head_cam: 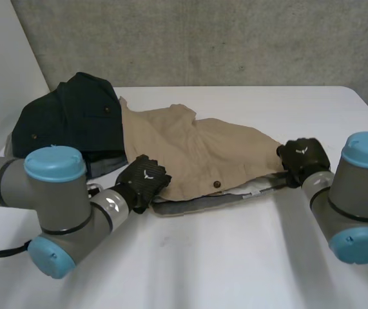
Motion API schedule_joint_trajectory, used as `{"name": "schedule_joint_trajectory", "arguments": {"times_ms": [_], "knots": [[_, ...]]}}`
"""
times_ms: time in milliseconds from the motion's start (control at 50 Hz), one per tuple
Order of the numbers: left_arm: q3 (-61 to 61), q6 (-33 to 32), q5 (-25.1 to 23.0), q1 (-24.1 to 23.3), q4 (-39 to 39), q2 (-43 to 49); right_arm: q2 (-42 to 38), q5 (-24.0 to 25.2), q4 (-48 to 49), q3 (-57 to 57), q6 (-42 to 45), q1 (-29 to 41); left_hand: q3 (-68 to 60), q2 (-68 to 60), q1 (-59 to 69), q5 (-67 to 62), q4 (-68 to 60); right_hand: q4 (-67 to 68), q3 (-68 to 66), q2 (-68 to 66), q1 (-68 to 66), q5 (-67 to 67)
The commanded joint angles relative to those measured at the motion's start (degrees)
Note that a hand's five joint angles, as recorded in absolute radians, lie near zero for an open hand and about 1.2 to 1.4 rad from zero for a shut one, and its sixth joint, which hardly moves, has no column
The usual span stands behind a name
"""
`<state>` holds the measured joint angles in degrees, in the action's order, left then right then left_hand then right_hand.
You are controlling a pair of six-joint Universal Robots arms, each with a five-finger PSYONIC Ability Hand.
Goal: Fold the laundry.
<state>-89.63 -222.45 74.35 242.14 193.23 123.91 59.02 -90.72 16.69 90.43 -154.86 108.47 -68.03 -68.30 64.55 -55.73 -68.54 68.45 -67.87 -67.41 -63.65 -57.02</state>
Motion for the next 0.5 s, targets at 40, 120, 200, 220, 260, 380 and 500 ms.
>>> {"name": "schedule_joint_trajectory", "arguments": {"times_ms": [40, 120, 200, 220, 260, 380, 500], "knots": [[3.67, 7.61, 1.06, -8.23, -0.31, -3.04, -2.06, 0.46, 0.44, -13.23, 7.10, -0.71, -11.97, -11.70, 15.45, -14.27, -11.46, 11.55, -12.13, -12.59, -16.35, -12.98], [5.25, 15.10, 1.85, -12.82, -0.14, -5.69, -6.88, 0.37, 2.28, -22.19, 9.40, -2.90, -11.97, -11.70, 15.45, -14.27, -11.46, 11.55, -12.13, -12.59, -16.35, -12.98], [8.59, 23.10, 4.04, -19.23, 0.21, -5.96, -11.28, 0.63, 5.88, -28.88, 10.37, -3.70, -11.97, -11.70, 15.45, -14.27, -11.46, 11.55, -12.13, -12.59, -16.35, -12.98], [9.30, 24.16, 4.75, -20.29, 0.39, -5.61, -12.08, 0.72, 7.03, -29.69, 10.37, -3.70, -11.97, -11.70, 15.45, -14.27, -11.46, 11.55, -12.13, -12.59, -16.35, -12.98], [11.14, 25.49, 6.15, -22.57, 0.91, -4.21, -13.84, 1.07, 10.01, -30.66, 10.37, -3.87, -11.97, -11.70, 15.45, -14.27, -11.46, 11.55, -12.13, -12.59, -16.35, -12.98], [18.79, 26.46, 9.59, -29.44, 3.29, 4.75, -18.94, 5.90, 16.89, -30.14, 10.19, -4.40, -5.83, -5.56, 9.31, -8.13, -5.32, -17.70, 17.13, 16.66, 12.90, 16.27], [20.64, 26.02, 9.59, -29.88, 3.55, 6.17, -15.54, 3.37, 9.88, -28.03, 9.50, -5.19, 55.97, 56.23, -52.48, 53.67, 56.48, -58.45, 57.87, 57.41, 53.65, 57.02]]}}
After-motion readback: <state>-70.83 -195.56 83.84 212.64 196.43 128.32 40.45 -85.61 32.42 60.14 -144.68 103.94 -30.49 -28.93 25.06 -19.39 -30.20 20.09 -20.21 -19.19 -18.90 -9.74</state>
